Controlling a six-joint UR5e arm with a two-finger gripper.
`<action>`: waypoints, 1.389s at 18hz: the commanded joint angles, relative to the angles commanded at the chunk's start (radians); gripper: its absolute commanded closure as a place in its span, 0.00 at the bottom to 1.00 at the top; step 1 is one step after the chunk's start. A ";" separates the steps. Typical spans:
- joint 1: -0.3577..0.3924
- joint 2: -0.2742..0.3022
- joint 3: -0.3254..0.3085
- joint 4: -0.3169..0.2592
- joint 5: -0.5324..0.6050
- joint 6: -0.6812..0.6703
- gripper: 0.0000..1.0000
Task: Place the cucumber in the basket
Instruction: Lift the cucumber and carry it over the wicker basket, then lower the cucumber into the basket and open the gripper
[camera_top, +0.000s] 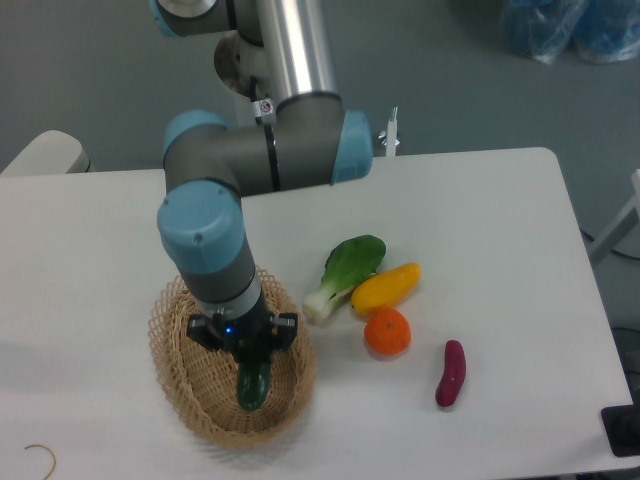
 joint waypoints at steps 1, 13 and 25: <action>-0.008 -0.002 -0.017 0.026 0.011 0.000 0.58; -0.058 -0.035 -0.034 0.046 0.057 -0.052 0.41; -0.002 0.004 0.228 0.037 0.039 -0.037 0.00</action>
